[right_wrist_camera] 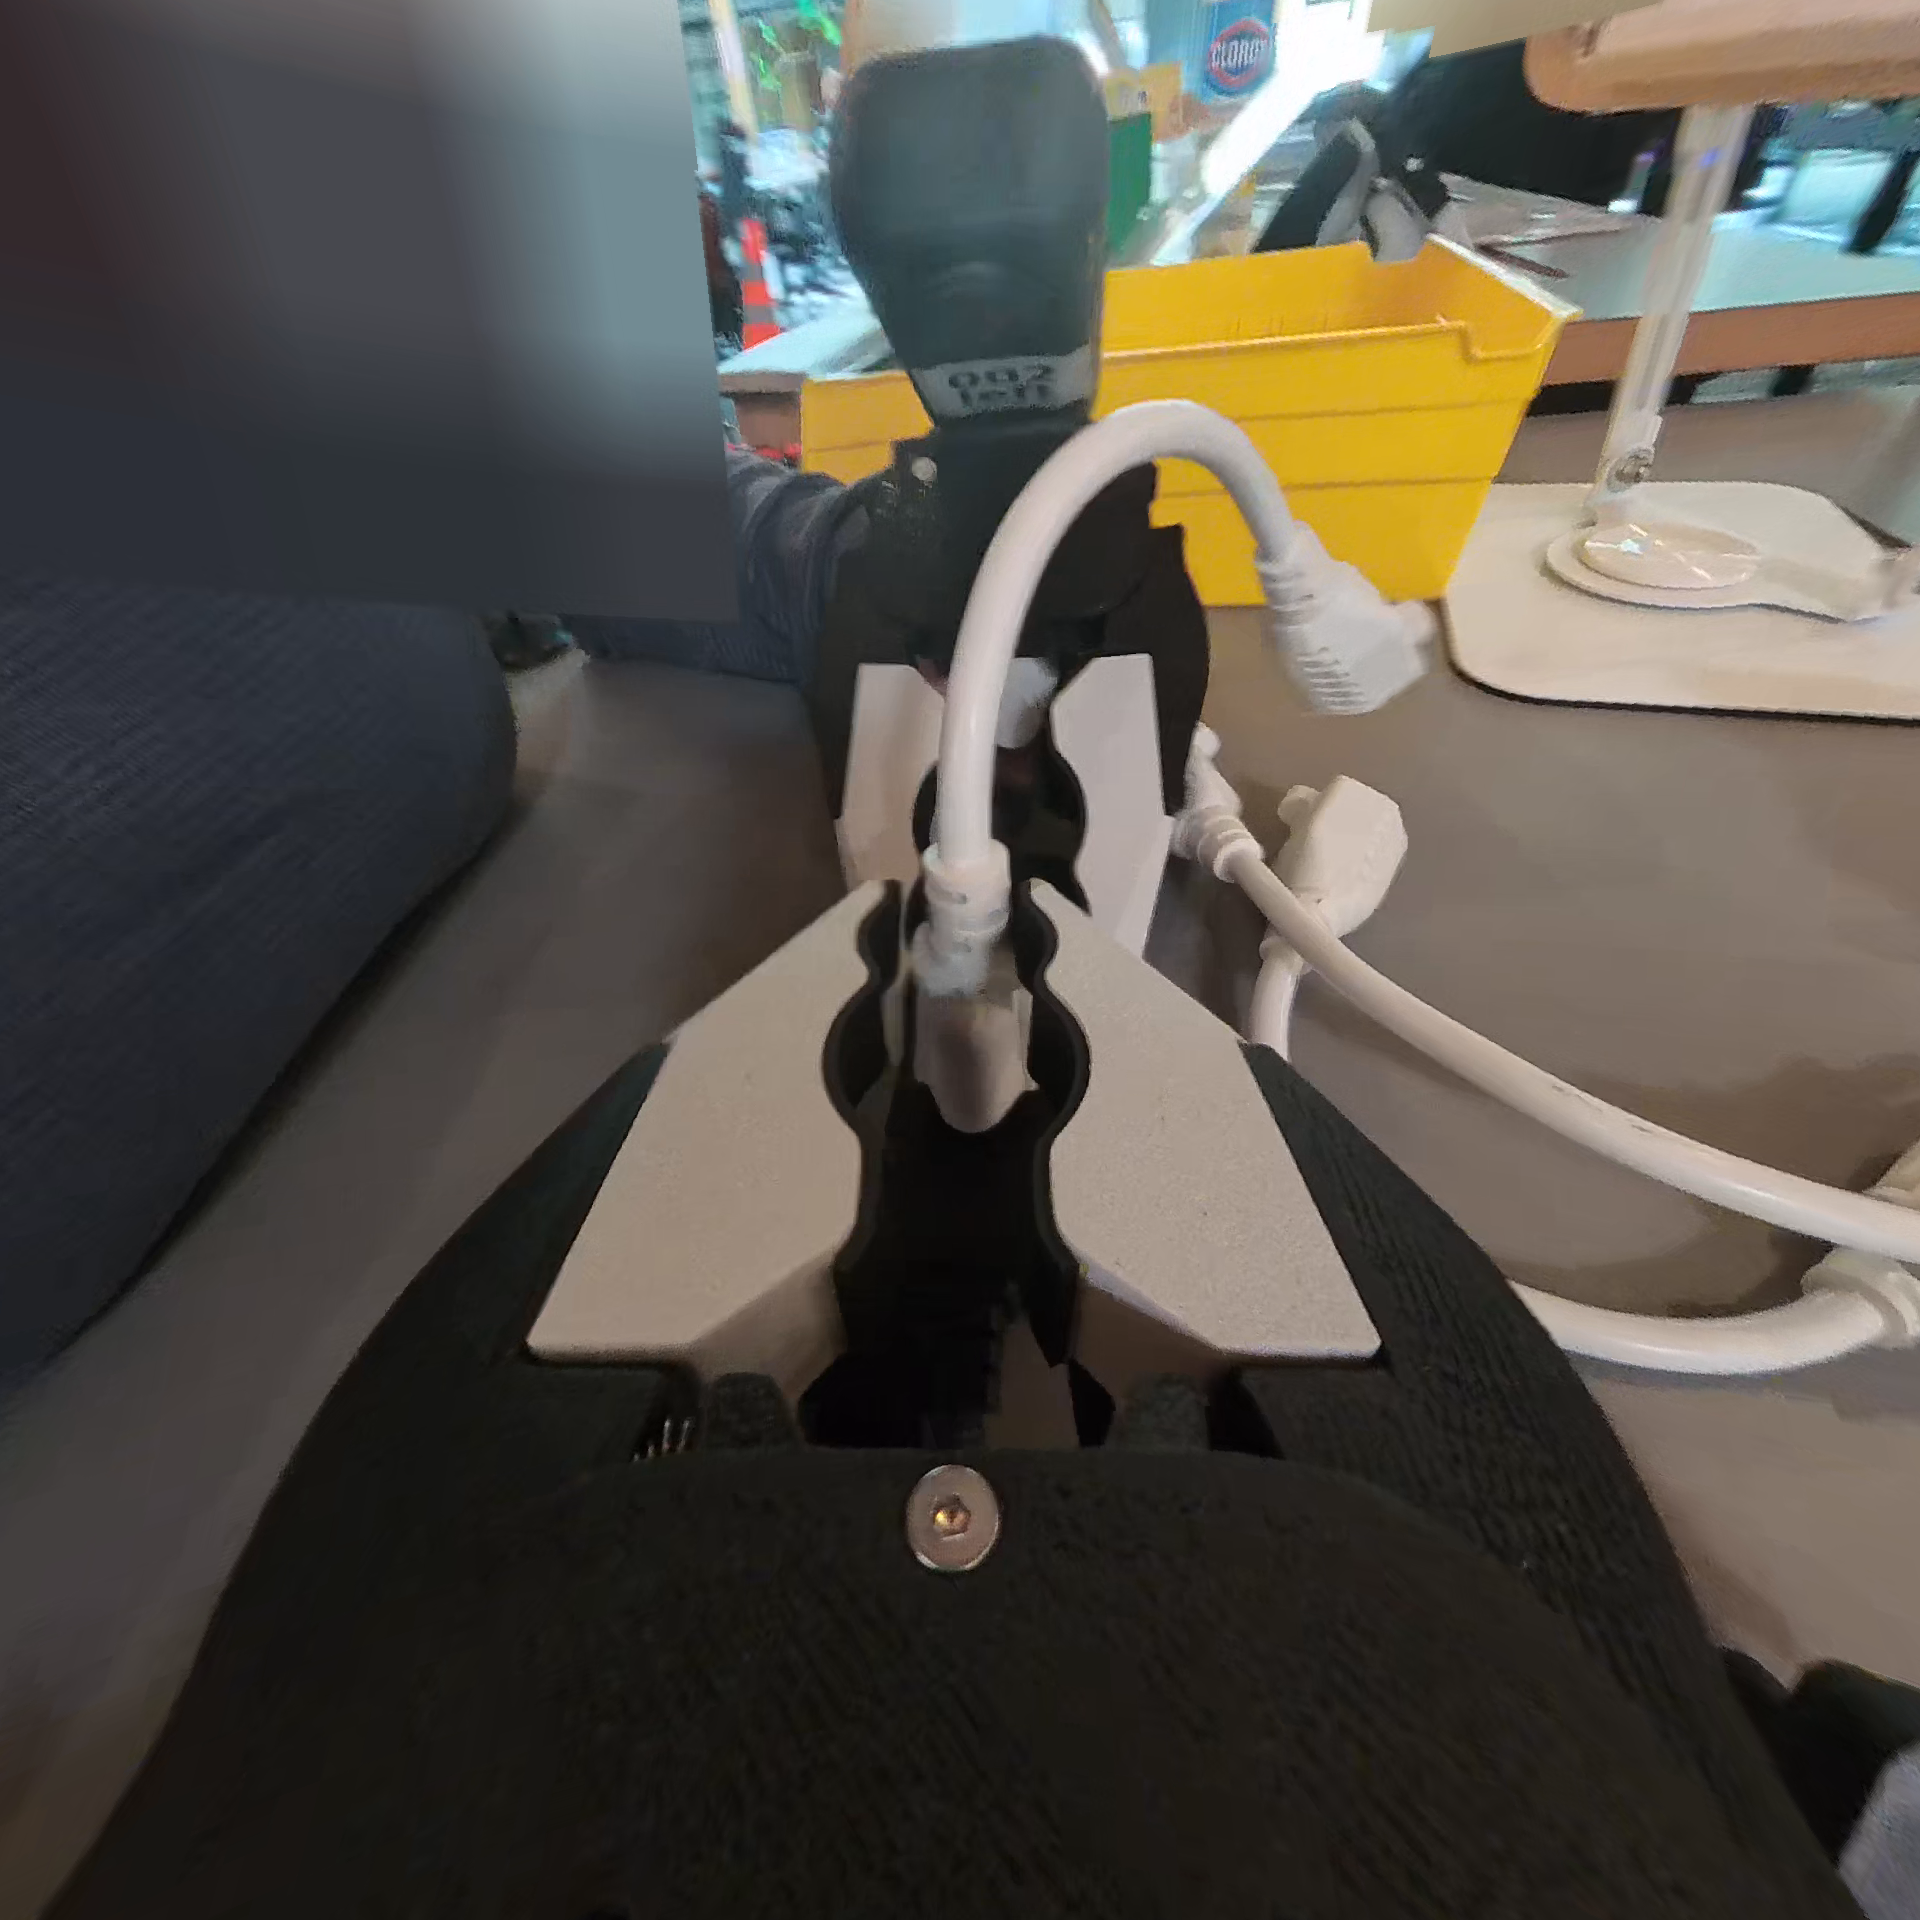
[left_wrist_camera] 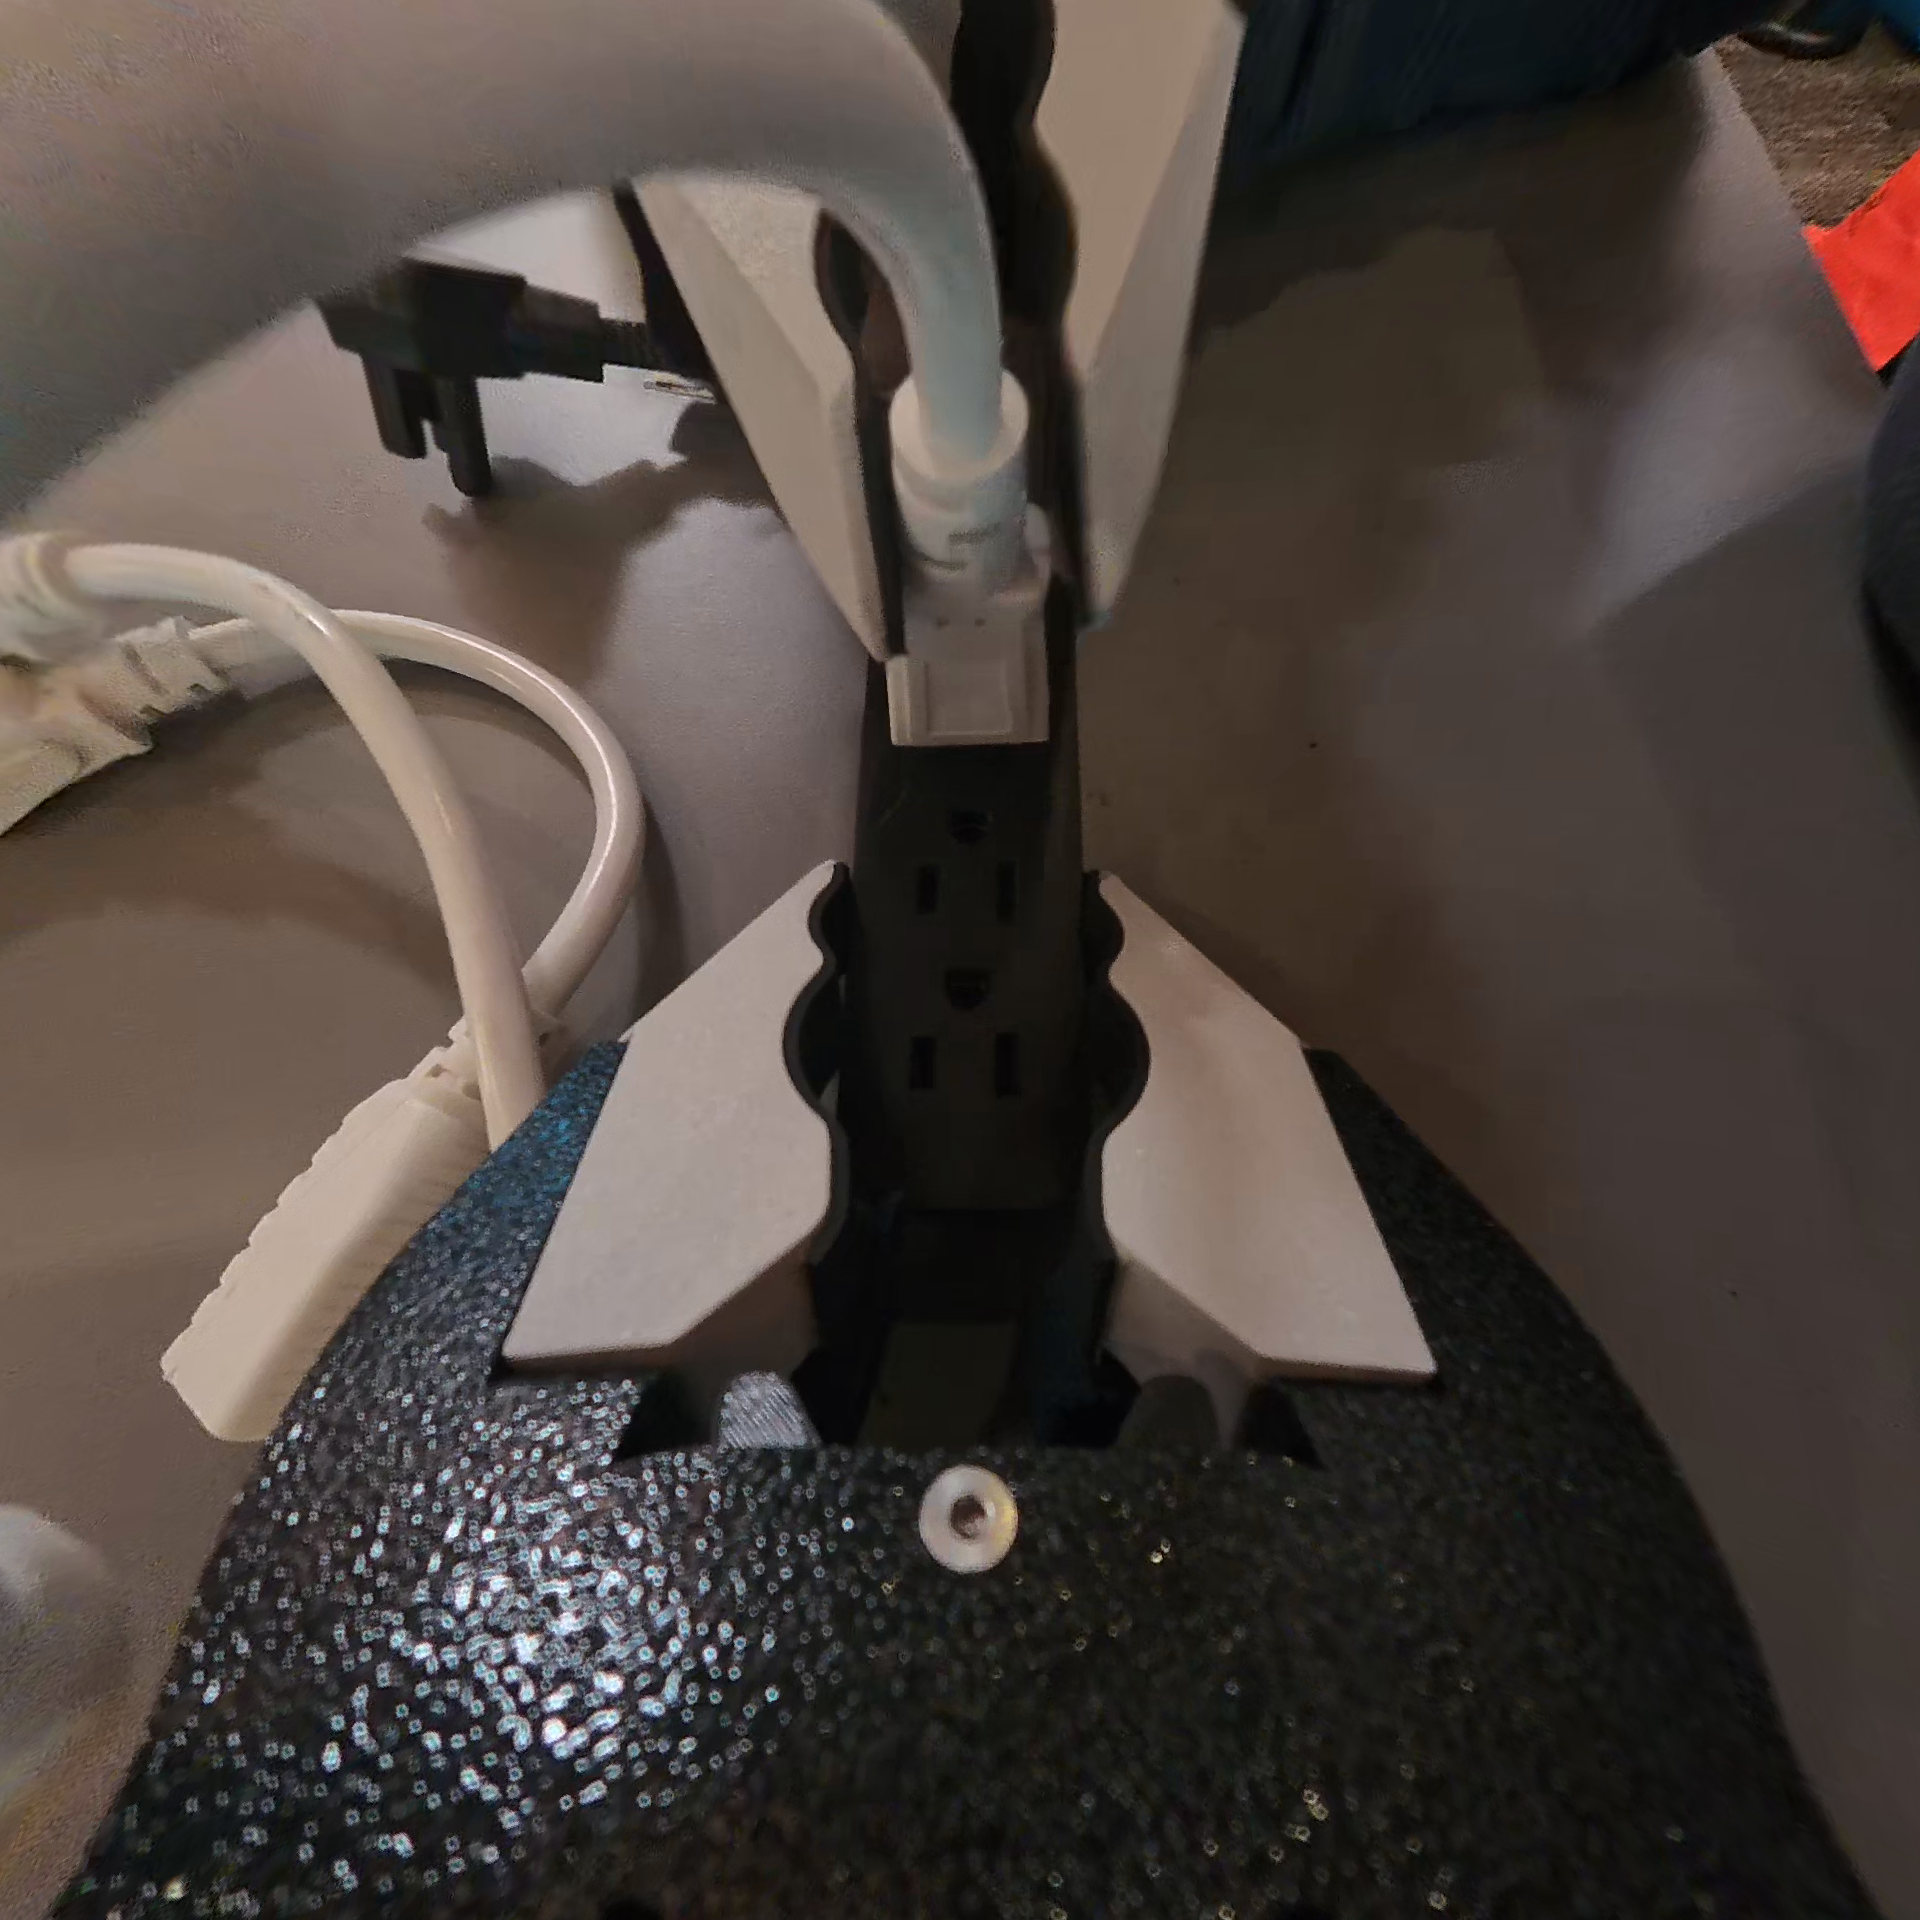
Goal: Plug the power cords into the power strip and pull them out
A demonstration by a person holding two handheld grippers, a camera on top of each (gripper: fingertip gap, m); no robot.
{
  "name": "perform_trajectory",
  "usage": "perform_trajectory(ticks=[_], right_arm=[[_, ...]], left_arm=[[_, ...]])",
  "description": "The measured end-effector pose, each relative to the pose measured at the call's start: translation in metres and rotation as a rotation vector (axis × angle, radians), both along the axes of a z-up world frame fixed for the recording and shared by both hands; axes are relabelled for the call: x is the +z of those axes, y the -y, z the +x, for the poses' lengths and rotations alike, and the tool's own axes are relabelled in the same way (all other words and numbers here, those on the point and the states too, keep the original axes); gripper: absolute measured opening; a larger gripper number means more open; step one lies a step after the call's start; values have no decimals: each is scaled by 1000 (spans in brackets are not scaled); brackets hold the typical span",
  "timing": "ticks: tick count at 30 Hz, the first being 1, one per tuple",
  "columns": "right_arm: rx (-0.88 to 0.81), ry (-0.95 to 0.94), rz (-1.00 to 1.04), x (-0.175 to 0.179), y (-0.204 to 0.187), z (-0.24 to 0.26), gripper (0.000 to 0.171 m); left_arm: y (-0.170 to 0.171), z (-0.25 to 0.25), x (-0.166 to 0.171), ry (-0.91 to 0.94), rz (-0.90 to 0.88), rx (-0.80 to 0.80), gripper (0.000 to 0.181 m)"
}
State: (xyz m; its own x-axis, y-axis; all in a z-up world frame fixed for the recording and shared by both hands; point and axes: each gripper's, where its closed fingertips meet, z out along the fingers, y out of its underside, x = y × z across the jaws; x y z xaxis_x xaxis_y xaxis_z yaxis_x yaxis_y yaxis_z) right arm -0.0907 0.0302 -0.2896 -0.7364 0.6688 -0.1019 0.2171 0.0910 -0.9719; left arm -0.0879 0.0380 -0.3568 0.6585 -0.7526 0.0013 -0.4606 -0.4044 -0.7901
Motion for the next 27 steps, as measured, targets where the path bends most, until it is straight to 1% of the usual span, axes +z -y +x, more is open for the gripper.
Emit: perform_trajectory(ticks=[1,2,3,5,7,9,11,13,14,16,18,22,25,27], right_arm=[[31,1,-38,4,0,3,30],[23,-11,-80,9,-4,3,41],[21,-45,-116,15,-7,4,45],[-17,-172,-123,28,-18,5,39],[-138,-342,-47,40,-36,2,34],[-285,-476,37,49,-56,-2,23],[-448,-532,154,48,-77,-10,9],[-594,-557,290,41,-95,-19,0],[-630,-573,349,39,-99,-20,0],[-623,-575,416,36,-96,-22,0],[-631,-543,437,32,-97,-25,0],[-570,-478,396,24,-92,-26,0],[-453,-505,298,30,-76,-18,0],[-313,-502,225,32,-57,-9,0]], left_arm=[[0,0,0,1,-1,0,43],[0,0,0,5,-4,0,43],[0,0,0,8,-7,0,43],[0,0,0,13,-12,0,43],[0,0,0,15,-13,0,43],[0,0,1,16,-14,0,44],[0,0,1,19,-17,0,44],[0,0,1,24,-22,-1,43],[0,0,1,26,-23,-1,43],[0,0,1,27,-24,-1,43],[0,0,1,28,-25,-1,43],[0,0,1,31,-27,-1,43],[0,0,1,33,-29,-1,43],[0,0,1,34,-30,-1,43]])
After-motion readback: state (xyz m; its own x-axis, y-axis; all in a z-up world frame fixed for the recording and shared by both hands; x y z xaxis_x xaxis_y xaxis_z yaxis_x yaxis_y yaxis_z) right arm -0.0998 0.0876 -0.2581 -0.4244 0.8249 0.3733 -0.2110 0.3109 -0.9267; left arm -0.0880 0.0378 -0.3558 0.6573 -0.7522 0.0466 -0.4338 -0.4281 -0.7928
